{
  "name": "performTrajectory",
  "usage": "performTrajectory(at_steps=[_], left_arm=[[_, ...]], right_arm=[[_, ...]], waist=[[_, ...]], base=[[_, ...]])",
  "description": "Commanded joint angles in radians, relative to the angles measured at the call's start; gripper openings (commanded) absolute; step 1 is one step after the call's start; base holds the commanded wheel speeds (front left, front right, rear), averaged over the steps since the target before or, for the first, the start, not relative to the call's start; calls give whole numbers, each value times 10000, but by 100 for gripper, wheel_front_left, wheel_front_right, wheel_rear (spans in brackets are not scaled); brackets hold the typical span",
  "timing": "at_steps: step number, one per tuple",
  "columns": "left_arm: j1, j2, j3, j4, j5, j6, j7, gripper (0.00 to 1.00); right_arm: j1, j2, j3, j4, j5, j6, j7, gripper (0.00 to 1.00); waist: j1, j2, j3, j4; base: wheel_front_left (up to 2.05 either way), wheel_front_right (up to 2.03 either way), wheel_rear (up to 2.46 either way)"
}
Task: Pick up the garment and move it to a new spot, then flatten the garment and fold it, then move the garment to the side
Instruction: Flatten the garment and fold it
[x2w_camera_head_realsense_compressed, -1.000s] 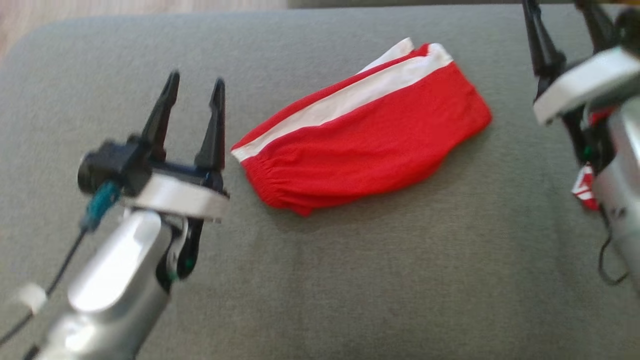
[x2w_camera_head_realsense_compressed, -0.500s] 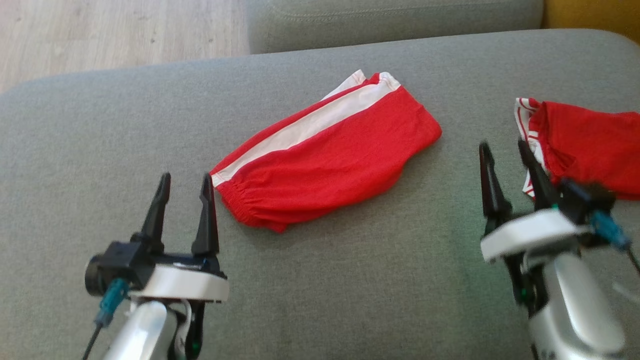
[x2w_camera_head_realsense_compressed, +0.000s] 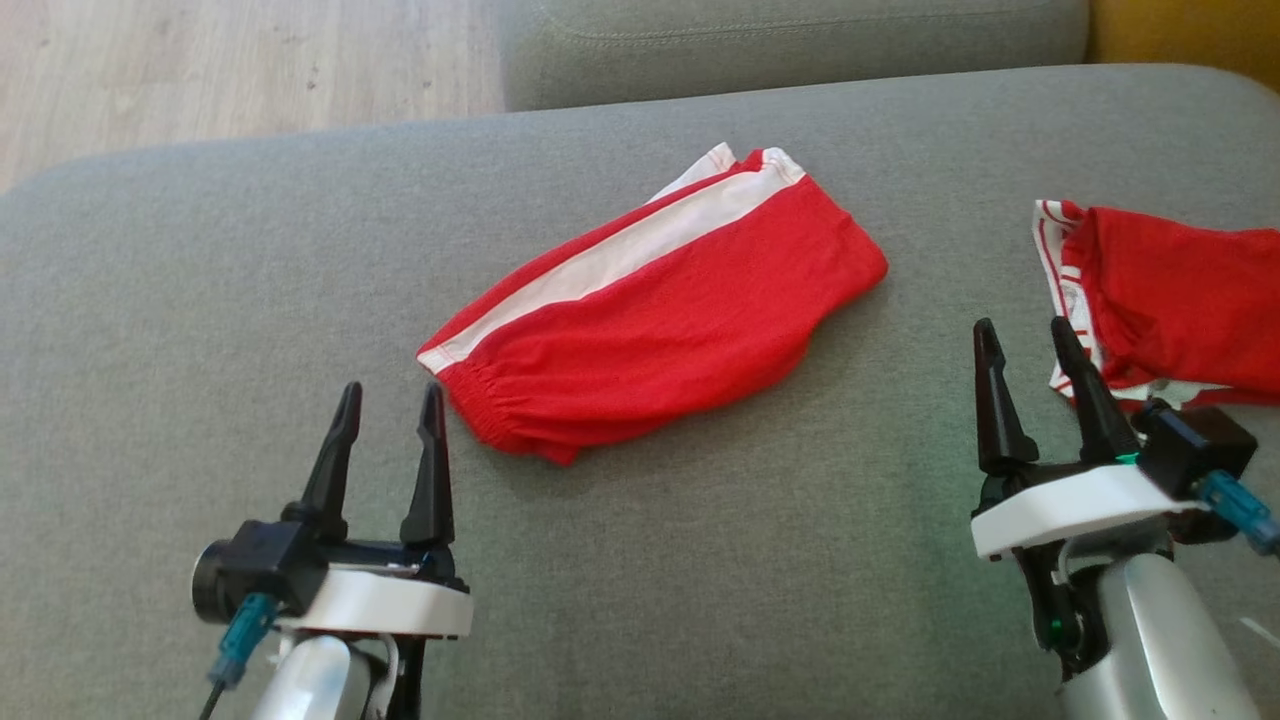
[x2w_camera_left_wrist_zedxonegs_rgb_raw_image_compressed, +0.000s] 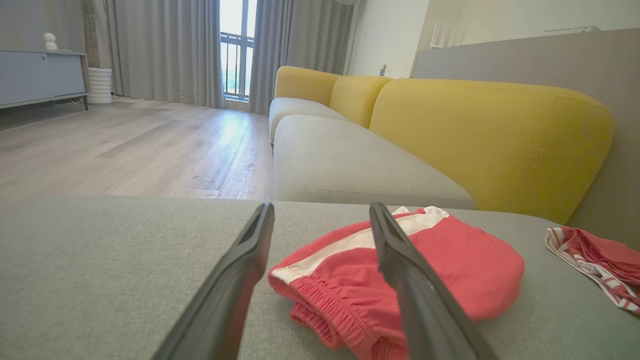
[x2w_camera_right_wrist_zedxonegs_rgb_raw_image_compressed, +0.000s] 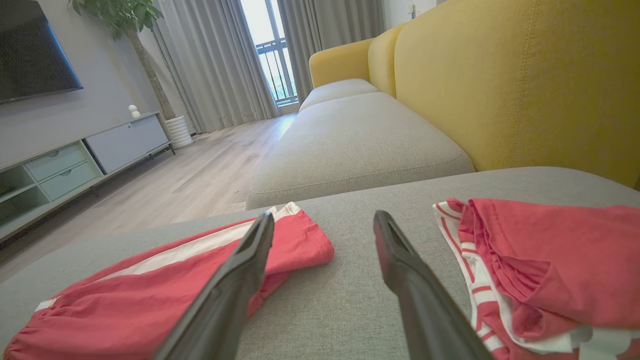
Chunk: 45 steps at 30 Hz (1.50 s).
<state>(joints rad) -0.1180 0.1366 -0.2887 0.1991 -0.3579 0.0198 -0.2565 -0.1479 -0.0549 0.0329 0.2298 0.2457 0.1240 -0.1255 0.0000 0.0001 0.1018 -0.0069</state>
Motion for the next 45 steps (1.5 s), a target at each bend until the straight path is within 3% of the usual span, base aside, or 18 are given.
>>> performTrajectory(at_steps=[1, 6, 14, 21, 25, 32, 43, 44, 45], left_arm=[[-330, -29, 444, -216, 154, -99, -53, 100], [-489, -295, 575, -91, 439, -420, -53, 100], [-953, -600, 615, 86, 678, -770, -53, 100], [-1368, -779, 529, 314, 758, -969, -53, 100], [-1520, -832, 440, 394, 730, -1030, -53, 100], [-1666, -859, 184, 386, 440, -1011, -53, 100], [-1787, -862, -216, 293, 10, -733, -53, 100], [-1778, -863, -251, 279, -28, -714, -53, 100], [-1773, -863, -265, 274, -42, -703, -53, 100]], right_arm=[[-102, 44, 182, -436, 6, 67, 35, 100], [-395, 45, 57, -492, 62, 67, 442, 100], [-1483, 46, -542, 608, 1814, 67, 1568, 100], [-2970, 46, -797, 2766, 3517, 67, 2587, 100], [-3912, 46, -1021, 4338, 3869, 67, 2996, 100], [-5452, 47, -1403, 6759, 3598, 67, 3480, 100], [-7031, 0, -2432, 9203, 1733, 67, 3689, 100], [-7193, -34, -2637, 9478, 1518, 67, 3627, 87], [-7264, -62, -2773, 9625, 1447, 67, 3592, 29]], waist=[[0, -1, 85, 82], [0, -1, 472, 392], [0, -1, 1278, 1115], [0, -1, 1830, 1870], [0, -1, 1999, 2295], [0, -1, 2208, 2931], [0, -1, 2398, 3583], [0, -1, 2416, 3640], [0, -1, 2427, 3659]], base=[[0, 0, 0], [0, 0, 0], [0, 0, 0], [0, 0, 0], [0, 0, 0], [0, 0, 0], [0, 0, 0], [0, 0, 0], [0, 0, 0]])
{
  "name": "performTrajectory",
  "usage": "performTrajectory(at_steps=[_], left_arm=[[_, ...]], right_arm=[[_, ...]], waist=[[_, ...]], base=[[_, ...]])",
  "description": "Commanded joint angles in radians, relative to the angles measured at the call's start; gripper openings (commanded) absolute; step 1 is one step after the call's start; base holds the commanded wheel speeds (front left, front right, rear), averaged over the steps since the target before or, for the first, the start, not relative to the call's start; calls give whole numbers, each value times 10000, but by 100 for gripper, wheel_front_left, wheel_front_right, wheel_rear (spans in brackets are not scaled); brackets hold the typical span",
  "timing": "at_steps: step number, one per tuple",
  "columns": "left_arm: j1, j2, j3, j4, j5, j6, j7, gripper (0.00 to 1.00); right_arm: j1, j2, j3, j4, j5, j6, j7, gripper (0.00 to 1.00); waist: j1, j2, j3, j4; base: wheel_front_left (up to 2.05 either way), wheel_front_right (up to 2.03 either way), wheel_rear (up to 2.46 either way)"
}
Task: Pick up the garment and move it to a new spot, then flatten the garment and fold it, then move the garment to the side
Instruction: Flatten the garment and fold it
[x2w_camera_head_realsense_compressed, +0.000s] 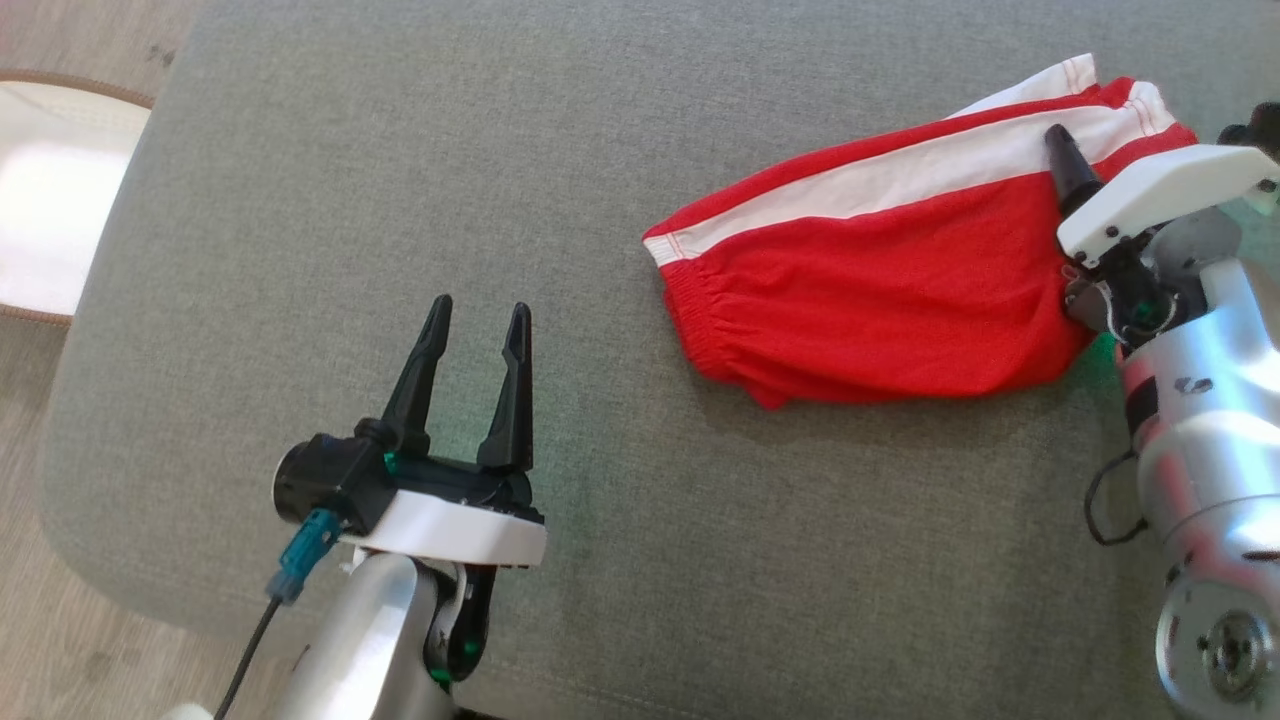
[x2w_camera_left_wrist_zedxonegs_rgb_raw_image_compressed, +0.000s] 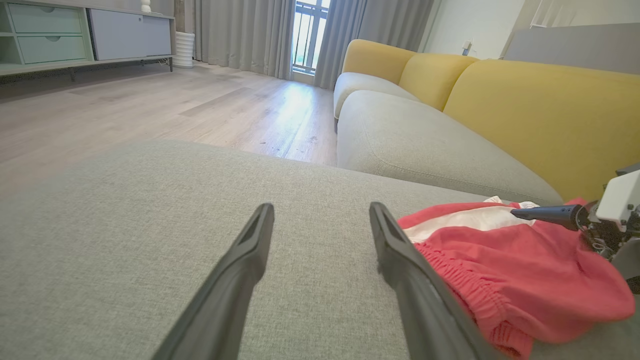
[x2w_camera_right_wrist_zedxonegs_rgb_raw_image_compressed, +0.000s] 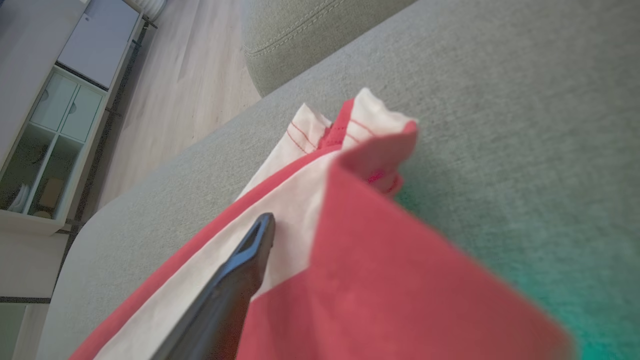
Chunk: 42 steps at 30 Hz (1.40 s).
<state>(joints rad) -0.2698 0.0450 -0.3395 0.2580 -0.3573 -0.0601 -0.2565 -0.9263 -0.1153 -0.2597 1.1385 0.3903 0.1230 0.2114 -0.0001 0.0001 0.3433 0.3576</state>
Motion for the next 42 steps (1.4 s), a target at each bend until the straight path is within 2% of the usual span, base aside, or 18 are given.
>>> performTrajectory(at_steps=[1, 8, 14, 23, 26, 34, 42], left_arm=[[-252, 54, 229, -322, -58, 104, -53, 100], [-257, 53, 221, -302, -59, 156, -53, 100], [-214, 53, 288, -263, 26, 152, -53, 100], [99, 53, 603, -308, 301, 101, -53, 100], [159, 53, 719, -314, 447, 48, -53, 100], [275, 53, 890, -329, 637, -61, -53, 100], [71, 53, 744, -317, 661, -147, -53, 100]], right_arm=[[444, 524, 53, 646, -81, 77, 166, 0], [214, 522, -138, 859, -628, 77, -565, 0], [346, 582, -212, 464, -385, 77, -1560, 0], [1478, 591, -406, -400, -143, 77, -3533, 0], [1968, 524, -761, -729, -20, 77, -3997, 0], [3051, 587, -1124, -1935, 281, 77, -4309, 0], [3195, 637, -1084, -2730, 275, 77, -4165, 0]], waist=[[1, -1, 27, 31], [1, -1, -18, -53], [1, -1, -225, -329], [1, -1, -832, -1370], [1, -1, -999, -1725], [1, -1, -1145, -2380], [1, -1, -911, -2249]], base=[[0, 0, 0], [0, 0, 0], [0, 0, 0], [0, 0, 0], [0, 0, 0], [0, 0, 0], [0, 0, 0]])
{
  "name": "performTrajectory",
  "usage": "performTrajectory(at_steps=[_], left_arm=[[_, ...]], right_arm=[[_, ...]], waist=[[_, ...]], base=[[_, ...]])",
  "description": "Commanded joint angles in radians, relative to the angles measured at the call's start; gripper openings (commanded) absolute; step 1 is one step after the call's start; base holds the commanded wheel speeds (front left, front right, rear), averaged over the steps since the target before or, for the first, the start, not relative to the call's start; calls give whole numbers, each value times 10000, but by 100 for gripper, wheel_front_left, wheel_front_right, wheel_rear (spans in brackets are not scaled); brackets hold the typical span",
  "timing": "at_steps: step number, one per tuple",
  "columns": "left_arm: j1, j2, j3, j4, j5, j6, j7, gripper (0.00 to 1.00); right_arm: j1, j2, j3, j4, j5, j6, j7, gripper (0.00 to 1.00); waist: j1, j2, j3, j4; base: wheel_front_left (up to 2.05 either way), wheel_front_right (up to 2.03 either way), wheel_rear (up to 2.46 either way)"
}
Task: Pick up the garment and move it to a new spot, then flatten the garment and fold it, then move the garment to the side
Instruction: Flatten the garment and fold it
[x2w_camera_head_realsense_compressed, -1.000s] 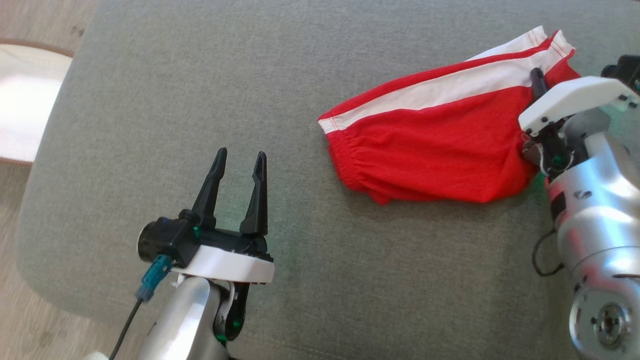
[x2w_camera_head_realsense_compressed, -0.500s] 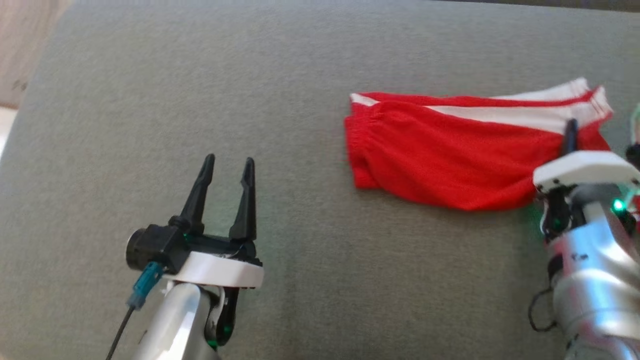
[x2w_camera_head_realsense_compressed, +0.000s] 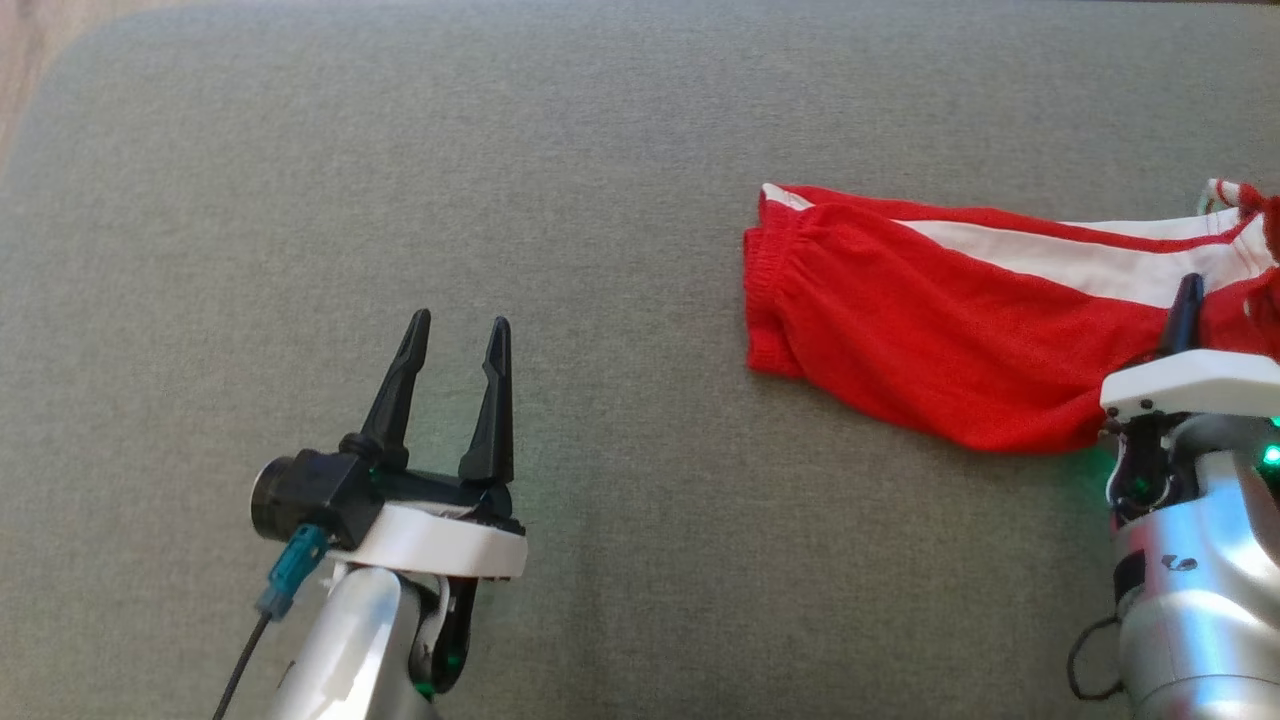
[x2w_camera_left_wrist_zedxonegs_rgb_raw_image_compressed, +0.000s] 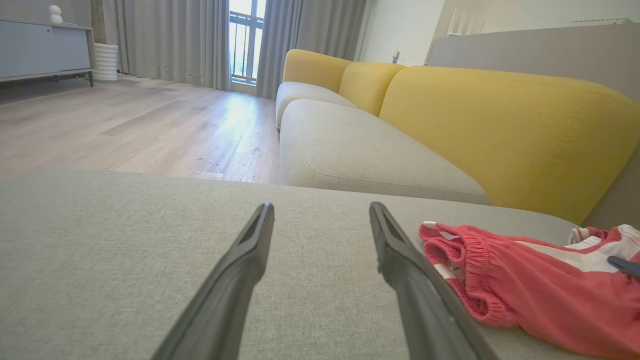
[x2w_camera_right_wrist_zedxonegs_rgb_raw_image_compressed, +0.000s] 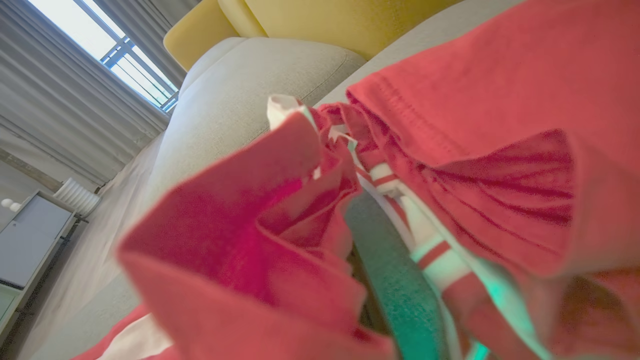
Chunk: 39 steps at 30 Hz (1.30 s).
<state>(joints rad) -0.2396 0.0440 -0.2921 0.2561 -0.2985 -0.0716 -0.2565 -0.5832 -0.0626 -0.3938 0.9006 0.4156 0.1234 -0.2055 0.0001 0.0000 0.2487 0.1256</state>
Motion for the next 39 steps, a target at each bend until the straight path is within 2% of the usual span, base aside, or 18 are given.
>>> performTrajectory(at_steps=[1, 4, 7, 22, 27, 32, 33, 34, 39], left_arm=[[-234, 62, 278, -288, 76, -33, -53, 100], [-199, 62, 297, -231, 70, -38, -53, 100], [-157, 62, 309, -170, 43, -38, -53, 100], [72, 62, 215, -164, -168, 56, -53, 100], [97, 62, 135, -177, -241, 92, -53, 100], [83, 62, 62, -197, -352, 150, -53, 100], [90, 62, 56, -185, -371, 160, -53, 100], [87, 62, 38, -172, -385, 161, -53, 100], [84, 62, 76, -155, -426, 206, -53, 100]], right_arm=[[-263, 113, 276, -430, 14, 73, 17, 0], [-371, 118, 473, -664, 152, 73, 45, 0], [-435, 120, 1103, -872, 591, 73, 69, 0], [-110, 123, 5509, -1959, 3389, 73, 100, 0], [-204, 123, 6900, -1714, 3839, 73, 4, 0], [-391, 123, 7929, -958, 4014, 73, -66, 0], [-461, 123, 8082, -741, 3940, 73, -109, 26], [-507, 123, 8253, -647, 3993, 73, -147, 100], [-545, 123, 9494, -723, 4425, 73, -145, 100]], waist=[[-1, 0, 41, 111], [-1, 0, 12, 244], [-1, 0, -102, 388], [-1, 0, -518, 981], [-1, 0, -458, 1243], [-1, 0, -371, 1470], [-1, 0, -358, 1502], [-1, 0, -348, 1537], [-1, 0, -379, 1591]], base=[[0, 0, 0], [0, 0, 0], [0, 0, 0], [0, 0, 0], [0, 0, 0], [0, 0, 0], [0, 0, 0], [0, 0, 0], [0, 0, 0]])
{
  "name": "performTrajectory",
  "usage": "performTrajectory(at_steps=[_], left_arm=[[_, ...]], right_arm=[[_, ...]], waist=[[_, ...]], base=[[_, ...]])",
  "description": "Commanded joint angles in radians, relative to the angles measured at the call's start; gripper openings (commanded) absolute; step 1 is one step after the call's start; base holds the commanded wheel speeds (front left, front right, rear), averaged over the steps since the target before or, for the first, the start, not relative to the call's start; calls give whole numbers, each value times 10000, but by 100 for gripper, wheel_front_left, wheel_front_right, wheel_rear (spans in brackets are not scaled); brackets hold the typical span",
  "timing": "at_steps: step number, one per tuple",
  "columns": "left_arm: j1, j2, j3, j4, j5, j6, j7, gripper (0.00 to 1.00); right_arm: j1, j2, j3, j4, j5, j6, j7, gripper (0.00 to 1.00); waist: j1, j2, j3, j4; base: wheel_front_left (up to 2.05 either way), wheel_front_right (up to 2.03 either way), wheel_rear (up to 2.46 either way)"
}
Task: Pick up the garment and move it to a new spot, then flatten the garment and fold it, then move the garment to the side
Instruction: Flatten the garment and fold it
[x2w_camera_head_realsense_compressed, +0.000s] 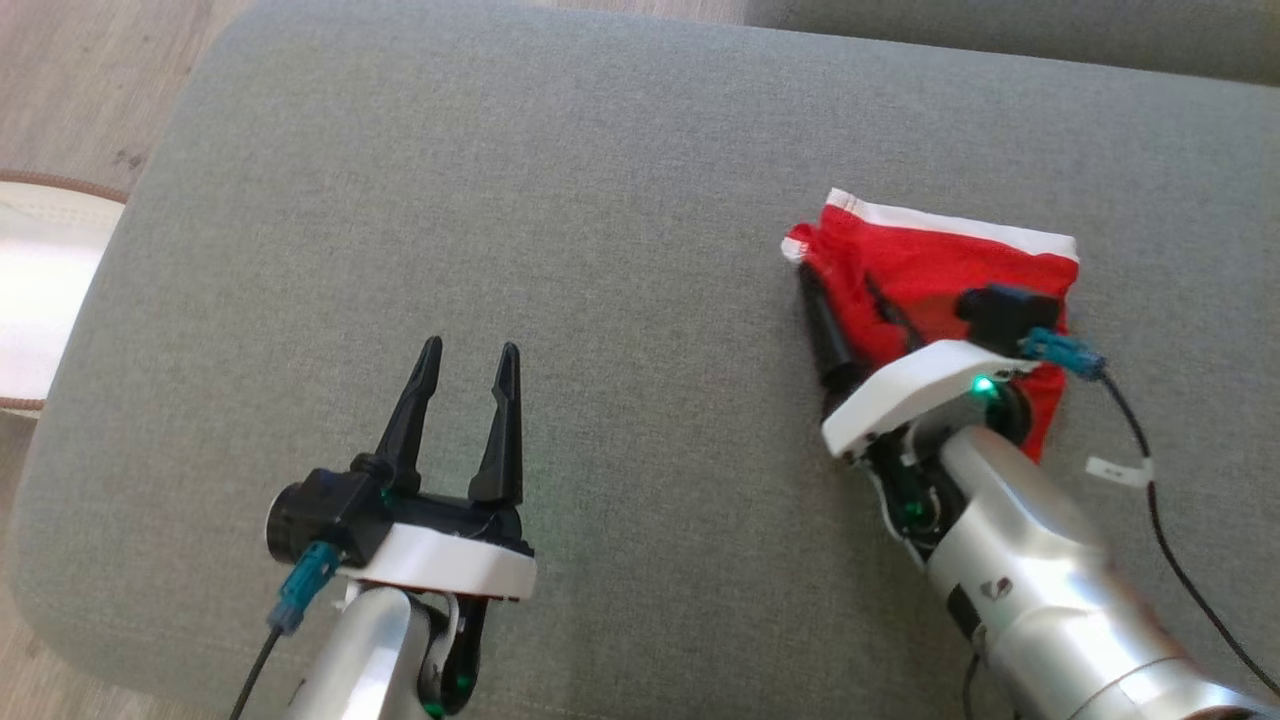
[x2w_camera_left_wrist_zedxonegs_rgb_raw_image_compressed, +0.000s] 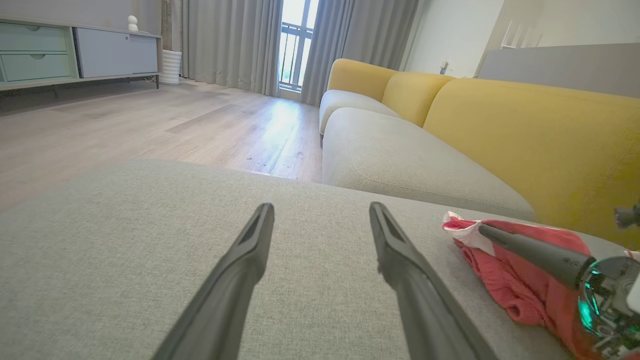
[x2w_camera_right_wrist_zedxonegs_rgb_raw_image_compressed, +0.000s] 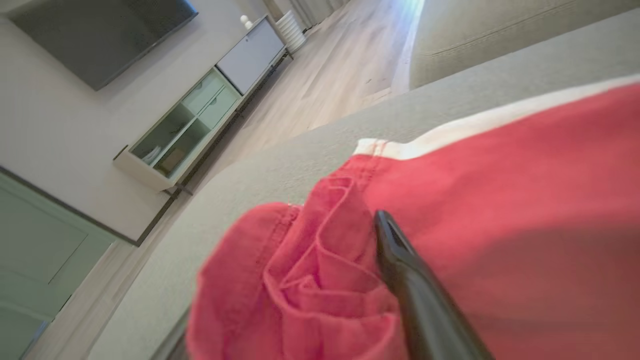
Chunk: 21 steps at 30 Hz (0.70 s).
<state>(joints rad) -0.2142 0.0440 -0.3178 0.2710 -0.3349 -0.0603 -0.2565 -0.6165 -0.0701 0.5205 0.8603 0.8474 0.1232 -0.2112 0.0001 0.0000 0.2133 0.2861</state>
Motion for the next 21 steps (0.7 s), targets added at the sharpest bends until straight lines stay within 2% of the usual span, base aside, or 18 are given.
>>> performTrajectory(at_steps=[1, 12, 16, 21], left_arm=[[-159, 62, 354, -300, -61, 100, -53, 100], [-33, 62, 677, -325, 88, 92, -53, 100], [31, 62, 845, -360, 198, 47, -53, 100], [52, 62, 1035, -501, 319, -7, -53, 100]], right_arm=[[-193, 198, 600, -366, 182, 75, -78, 100], [87, 198, 2809, -1288, 1118, 75, 891, 100], [-37, 198, 2763, -1673, 1194, 75, 613, 100], [-406, 198, 2157, -1542, 355, 75, -22, 100]], waist=[[-1, 0, -55, -31], [-1, 0, -453, -711], [-1, 0, -648, -1089], [-1, 0, -810, -1535]], base=[[0, 0, 0], [0, 0, 0], [0, 0, 0], [0, 0, 0]])
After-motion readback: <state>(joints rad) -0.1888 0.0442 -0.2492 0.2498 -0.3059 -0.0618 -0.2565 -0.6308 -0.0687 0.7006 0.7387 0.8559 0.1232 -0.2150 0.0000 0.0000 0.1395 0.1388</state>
